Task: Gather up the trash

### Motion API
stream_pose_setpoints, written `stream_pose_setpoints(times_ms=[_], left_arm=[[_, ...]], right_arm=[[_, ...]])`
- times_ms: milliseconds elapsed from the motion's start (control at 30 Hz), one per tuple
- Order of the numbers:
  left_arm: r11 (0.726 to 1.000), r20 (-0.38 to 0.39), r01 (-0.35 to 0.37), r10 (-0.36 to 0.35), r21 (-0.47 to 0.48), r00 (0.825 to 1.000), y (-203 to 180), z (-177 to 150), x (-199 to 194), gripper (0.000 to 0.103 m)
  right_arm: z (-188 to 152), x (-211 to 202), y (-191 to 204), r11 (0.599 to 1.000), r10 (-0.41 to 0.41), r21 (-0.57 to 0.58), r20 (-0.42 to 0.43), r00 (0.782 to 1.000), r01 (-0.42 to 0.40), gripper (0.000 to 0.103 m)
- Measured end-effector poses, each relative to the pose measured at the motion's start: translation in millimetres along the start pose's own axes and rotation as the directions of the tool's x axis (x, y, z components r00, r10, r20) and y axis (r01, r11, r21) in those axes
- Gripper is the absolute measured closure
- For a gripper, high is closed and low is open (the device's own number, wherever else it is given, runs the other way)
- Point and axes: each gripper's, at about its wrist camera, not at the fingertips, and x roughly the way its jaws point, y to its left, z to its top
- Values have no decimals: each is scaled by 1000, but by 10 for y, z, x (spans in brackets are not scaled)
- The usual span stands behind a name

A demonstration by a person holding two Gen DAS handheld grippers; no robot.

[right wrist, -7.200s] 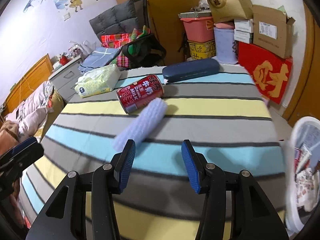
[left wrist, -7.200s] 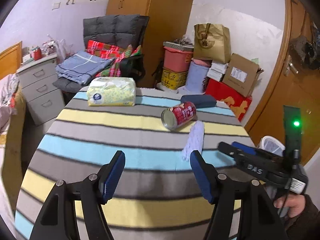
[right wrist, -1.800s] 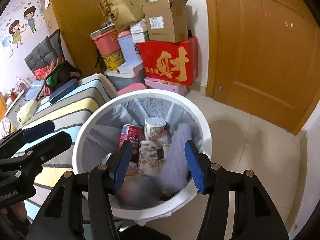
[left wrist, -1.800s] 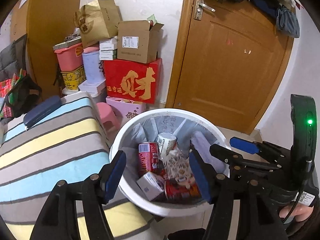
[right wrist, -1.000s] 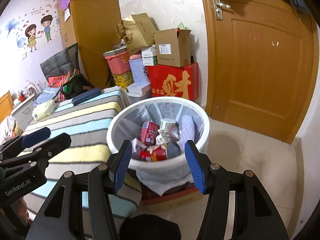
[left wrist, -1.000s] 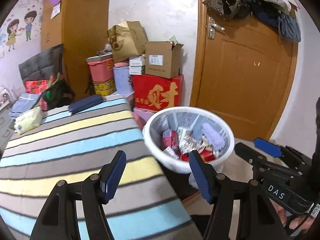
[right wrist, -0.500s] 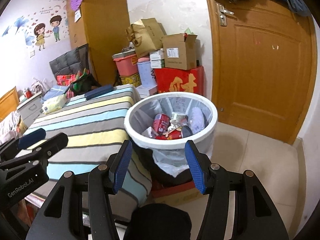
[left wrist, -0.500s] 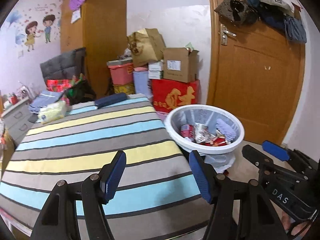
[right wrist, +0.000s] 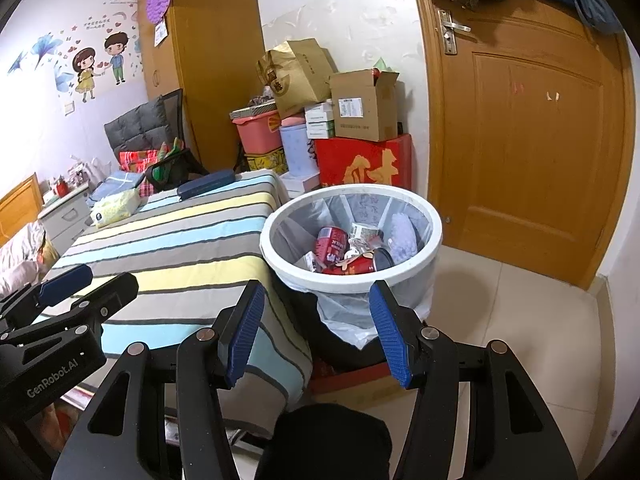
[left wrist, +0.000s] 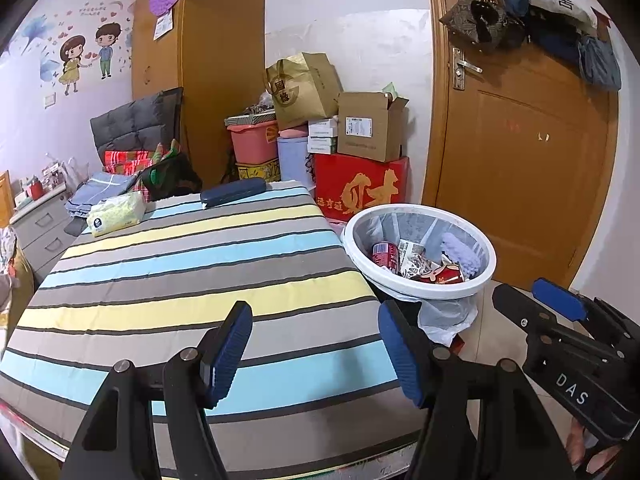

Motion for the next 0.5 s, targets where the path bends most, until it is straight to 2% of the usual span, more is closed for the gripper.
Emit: stream_pose_setpoints(times_ms=[500], left_arm=[[1000,9,-8,8,-1,1000,-6,3,-44,38]], right_arm=[[-12,-37,23,1000,1,0,1,1000,-1,47]])
